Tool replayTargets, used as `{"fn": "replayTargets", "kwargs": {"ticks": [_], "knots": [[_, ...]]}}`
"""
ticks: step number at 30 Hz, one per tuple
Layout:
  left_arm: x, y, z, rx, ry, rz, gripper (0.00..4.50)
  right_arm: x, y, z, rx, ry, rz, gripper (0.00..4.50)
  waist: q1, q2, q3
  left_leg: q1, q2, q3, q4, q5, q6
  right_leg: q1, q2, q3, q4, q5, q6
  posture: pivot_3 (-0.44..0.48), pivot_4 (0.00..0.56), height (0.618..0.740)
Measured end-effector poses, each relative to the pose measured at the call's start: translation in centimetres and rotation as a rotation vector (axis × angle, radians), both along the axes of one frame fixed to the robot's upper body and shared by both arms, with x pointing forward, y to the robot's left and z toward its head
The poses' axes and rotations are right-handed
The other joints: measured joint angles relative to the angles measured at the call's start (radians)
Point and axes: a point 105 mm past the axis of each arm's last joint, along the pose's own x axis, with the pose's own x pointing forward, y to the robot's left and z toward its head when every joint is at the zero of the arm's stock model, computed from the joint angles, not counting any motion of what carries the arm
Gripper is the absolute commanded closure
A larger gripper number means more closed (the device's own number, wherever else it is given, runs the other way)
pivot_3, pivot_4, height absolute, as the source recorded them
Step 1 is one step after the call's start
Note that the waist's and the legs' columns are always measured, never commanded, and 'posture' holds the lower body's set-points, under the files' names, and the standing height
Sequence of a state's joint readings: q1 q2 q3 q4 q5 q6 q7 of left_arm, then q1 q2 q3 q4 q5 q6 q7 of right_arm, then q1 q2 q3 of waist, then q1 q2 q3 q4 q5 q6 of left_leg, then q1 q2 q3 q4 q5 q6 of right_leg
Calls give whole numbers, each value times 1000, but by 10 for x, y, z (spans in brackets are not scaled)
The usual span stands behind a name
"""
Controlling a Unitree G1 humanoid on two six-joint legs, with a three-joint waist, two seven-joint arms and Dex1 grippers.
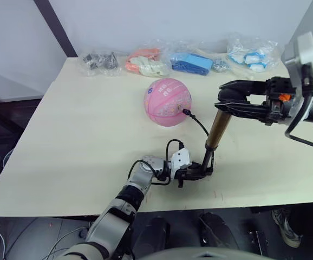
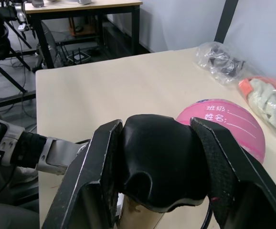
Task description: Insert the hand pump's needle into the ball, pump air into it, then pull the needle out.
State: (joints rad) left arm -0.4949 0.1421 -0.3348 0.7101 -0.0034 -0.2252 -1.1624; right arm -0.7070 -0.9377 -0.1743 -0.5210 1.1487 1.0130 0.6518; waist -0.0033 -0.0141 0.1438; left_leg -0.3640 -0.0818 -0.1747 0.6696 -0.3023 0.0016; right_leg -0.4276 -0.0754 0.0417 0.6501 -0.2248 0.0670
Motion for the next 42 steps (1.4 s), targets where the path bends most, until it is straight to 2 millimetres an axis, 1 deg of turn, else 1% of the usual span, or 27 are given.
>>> {"fn": "replayTargets", "kwargs": {"ticks": [5, 12, 13, 15, 19, 21, 24, 25, 26, 27, 28, 30, 36, 42], "knots": [[0, 0, 0, 3, 3, 0, 3384, -1, 1, -5, 17, -1, -4, 2689, 2, 0, 0, 0, 0, 0, 0, 0, 0, 0, 0, 0, 0, 0, 0, 0, 150, 740], [0, 0, -1, 9, 7, 0, 3384, -2, 3, -25, 57, 2, -17, 2689, 2, 0, 0, 2, 0, 0, 0, 0, 0, 1, 1, 1, 1, 0, 0, 0, 150, 740], [0, 0, 0, 11, 5, -1, 3384, -2, 3, -31, 53, 8, -23, 2689, 1, 0, 0, 2, 0, 0, 0, 0, 0, 1, 1, 1, 1, 0, 0, 0, 150, 740], [0, 1, 0, 14, 4, -1, 3384, -2, 3, -36, 50, 14, -26, 2689, 0, 0, 0, 2, 0, 0, 0, 0, 0, 1, 1, 1, 1, 0, 0, 0, 150, 740], [0, 2, 0, 17, 2, 2, 3384, -1, 5, -57, 38, 31, -37, 2689, -2, 0, -1, 3, 0, 0, 0, 0, 0, 1, 2, 1, 1, 0, 0, 0, 150, 740], [0, 3, 0, 18, 1, 3, 3384, 0, 6, -62, 33, 30, -41, 2689, -4, 0, -1, 3, 0, 0, 0, 0, 0, 1, 2, 1, 1, 0, 0, 0, 150, 740], [1, 3, 0, 19, 1, 6, 3384, 1, 8, -80, 11, 16, -51, 2689, -4, 0, -1, 3, 0, 0, 0, 2, -3, 1, 2, 1, 1, 0, 0, 0, 150, 740], [1, 3, 0, 19, 1, 7, 3384, 1, 9, -83, 10, 16, -53, 2689, -4, -1, -1, 3, 0, 1, 0, 2, -3, 1, 2, 1, 1, 0, 0, 0, 150, 740], [1, 4, 0, 20, 1, 7, 3384, 1, 9, -91, 0, 15, -58, 2689, -5, 0, -1, 4, 0, 1, 0, 2, -3, 2, 2, 1, 1, 0, 0, 0, 150, 740], [1, 4, 0, 21, 1, 8, 3384, 0, 10, -95, -4, 15, -59, 2689, -6, 0, -1, 4, 0, 1, 0, 2, -3, 2, 2, 1, 0, 0, 0, 0, 150, 740], [1, 4, 0, 22, 0, 9, 3384, 1, 10, -104, -17, 18, -67, 2689, -7, -1, -1, 5, 0, 1, 0, 2, -3, 3, 2, 1, 0, 0, 0, 0, 150, 740], [1, 4, 0, 22, 0, 8, 3384, 1, 9, -108, -24, 20, -69, 2689, -7, -1, -1, 5, 0, 1, 0, 2, -3, 3, 2, 0, 0, 0, 0, 0, 150, 740], [1, 5, -1, 24, 0, 9, 3384, 5, 11, -135, -11, 50, -100, 2689, -8, -2, -2, 5, 0, 0, 0, 2, -3, 4, 3, 0, -1, 0, 0, 0, 150, 740], [1, 5, -1, 25, 2, 12, 3384, 3, 15, -140, 3, 37, -99, 2689, -9, -2, -2, 9, 0, 0, -1, 2, -3, 8, 3, 0, -2, 0, 0, 0, 150, 740]]}}
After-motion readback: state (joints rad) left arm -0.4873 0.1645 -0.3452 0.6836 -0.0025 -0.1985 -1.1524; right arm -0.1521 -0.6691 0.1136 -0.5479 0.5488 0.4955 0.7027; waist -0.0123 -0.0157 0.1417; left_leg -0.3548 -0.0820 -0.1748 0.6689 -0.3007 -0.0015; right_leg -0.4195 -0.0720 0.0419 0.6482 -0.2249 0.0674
